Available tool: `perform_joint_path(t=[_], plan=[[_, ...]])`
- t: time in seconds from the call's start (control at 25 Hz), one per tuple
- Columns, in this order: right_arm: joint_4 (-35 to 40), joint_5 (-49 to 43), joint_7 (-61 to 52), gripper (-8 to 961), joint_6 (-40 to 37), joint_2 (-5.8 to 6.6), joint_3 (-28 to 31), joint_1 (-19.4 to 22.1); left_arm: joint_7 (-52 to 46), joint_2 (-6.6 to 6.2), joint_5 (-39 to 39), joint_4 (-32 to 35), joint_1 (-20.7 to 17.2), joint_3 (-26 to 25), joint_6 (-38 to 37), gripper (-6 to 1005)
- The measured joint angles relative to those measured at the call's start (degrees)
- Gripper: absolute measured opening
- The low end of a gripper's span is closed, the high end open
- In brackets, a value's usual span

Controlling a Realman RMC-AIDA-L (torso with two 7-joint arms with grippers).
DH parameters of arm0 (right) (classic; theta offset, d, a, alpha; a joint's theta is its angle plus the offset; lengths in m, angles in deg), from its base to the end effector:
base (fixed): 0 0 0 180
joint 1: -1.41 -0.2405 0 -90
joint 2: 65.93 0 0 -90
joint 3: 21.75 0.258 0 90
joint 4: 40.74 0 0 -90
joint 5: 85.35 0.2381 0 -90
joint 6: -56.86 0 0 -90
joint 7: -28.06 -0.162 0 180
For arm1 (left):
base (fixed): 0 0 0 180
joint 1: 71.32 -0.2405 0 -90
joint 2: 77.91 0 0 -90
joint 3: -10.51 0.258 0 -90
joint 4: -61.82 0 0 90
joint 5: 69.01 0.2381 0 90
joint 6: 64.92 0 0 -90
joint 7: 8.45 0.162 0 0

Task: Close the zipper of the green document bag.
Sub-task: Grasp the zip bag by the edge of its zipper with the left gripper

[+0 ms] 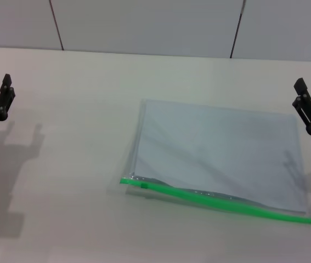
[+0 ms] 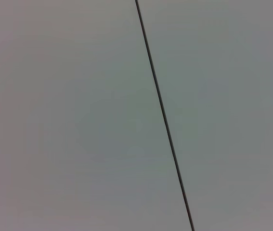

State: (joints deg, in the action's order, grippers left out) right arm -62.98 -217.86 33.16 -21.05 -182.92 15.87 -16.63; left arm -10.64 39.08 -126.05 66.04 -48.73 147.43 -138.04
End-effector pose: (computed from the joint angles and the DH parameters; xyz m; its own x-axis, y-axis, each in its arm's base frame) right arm 0.2925 0.3222 -0.0516 0.7341 0.2750 -0.6209 -0.5478 -0.3005 -0.7808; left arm -0.3821 0.3396 0.0079 0.8220 -0.0922 0.5620 0.5613 -0.0352 -0.8269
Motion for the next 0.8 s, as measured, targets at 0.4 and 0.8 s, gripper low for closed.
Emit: perform_joint_path(t=[0.4, 0.8], plan=[[0.0, 0.2, 0.0, 754, 0.1, 0.0, 0.0, -0.1, 0.0, 0.0, 0.0, 0.0, 0.0, 0.0, 0.0, 678], [0.1, 0.2, 0.0, 754, 0.2, 0.0, 0.0, -0.2, 0.0, -0.07, 0.0, 0.0, 0.1, 0.0, 0.0, 678]])
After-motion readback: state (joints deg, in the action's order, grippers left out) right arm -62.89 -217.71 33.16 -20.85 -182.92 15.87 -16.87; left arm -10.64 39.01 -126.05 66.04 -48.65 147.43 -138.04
